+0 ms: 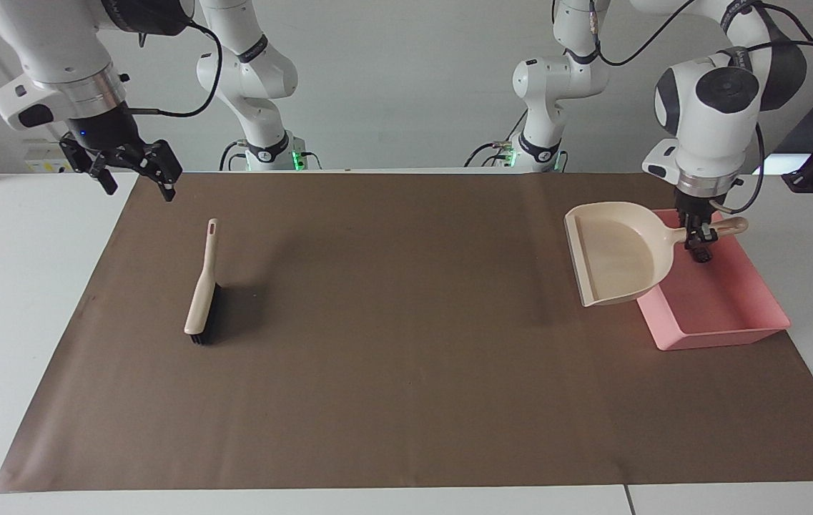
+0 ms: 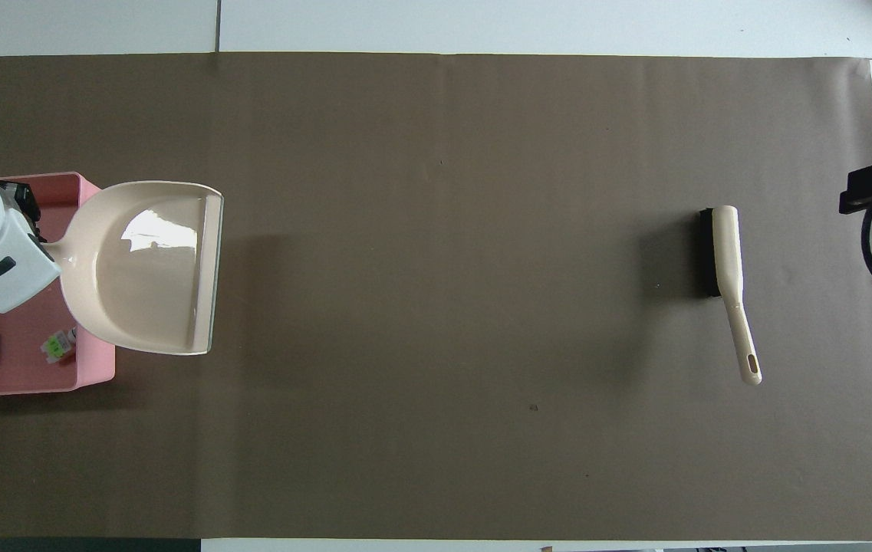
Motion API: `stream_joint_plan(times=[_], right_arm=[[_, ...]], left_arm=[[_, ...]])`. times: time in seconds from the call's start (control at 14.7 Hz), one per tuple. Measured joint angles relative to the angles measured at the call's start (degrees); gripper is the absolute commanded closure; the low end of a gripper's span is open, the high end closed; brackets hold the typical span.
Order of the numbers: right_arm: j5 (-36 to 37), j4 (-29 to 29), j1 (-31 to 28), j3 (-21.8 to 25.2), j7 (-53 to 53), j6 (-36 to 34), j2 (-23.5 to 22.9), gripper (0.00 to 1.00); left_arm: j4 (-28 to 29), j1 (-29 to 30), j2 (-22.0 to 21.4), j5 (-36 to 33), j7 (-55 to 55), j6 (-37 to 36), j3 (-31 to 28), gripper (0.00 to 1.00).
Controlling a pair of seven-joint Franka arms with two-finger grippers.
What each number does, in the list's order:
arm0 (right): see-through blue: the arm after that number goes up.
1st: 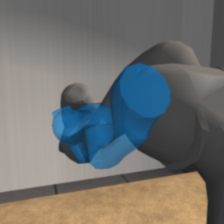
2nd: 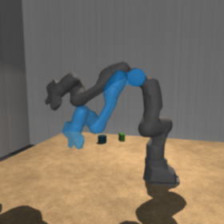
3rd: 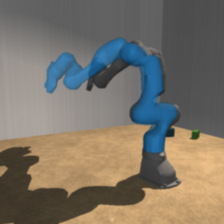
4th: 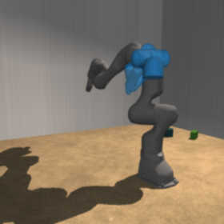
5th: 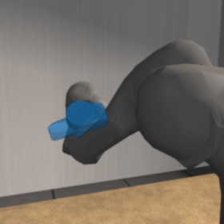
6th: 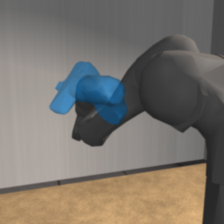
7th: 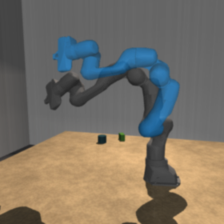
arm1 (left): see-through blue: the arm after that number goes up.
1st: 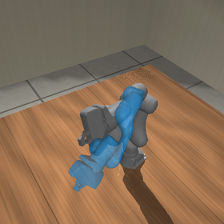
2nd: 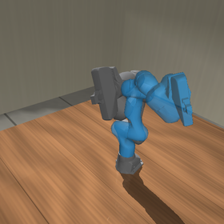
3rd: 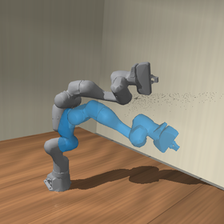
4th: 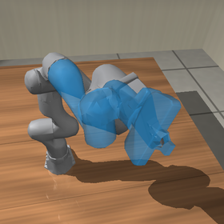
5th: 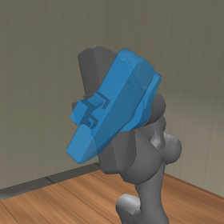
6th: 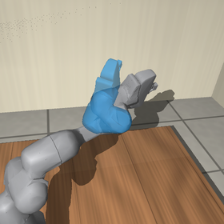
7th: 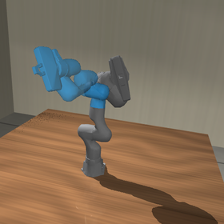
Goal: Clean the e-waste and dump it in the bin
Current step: 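Raise the emptied dustpan out of the bin with the left gripper, then lower the dustpan onto the table beside the bin and open the left gripper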
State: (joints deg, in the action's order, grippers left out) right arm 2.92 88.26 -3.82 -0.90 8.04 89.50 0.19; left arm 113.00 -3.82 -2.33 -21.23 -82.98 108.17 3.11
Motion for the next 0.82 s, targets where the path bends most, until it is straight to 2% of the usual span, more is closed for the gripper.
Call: stream_joint_plan(times=[0.27, 0.48, 0.82], right_arm=[[0.0, 4.86, 2.2, 1.76, 3.45, 0.35, 1.04, 0.01], [0.0, 5.22, 4.93, 3.53, 3.58, 0.65, 1.65, 0.01], [0.0, 5.18, 5.52, 4.49, 3.59, 0.39, 2.1, 0.01]], left_arm=[[5.17, -6.01, 0.97, 0.31, 8.41, 2.39, 0.15, 1.0], [6.37, -9.76, 4.16, 0.37, 12.36, 6.35, 0.17, 1.0], [10.13, -10.74, 6.71, 0.37, 13.1, 12.86, -0.07, 1.0]])
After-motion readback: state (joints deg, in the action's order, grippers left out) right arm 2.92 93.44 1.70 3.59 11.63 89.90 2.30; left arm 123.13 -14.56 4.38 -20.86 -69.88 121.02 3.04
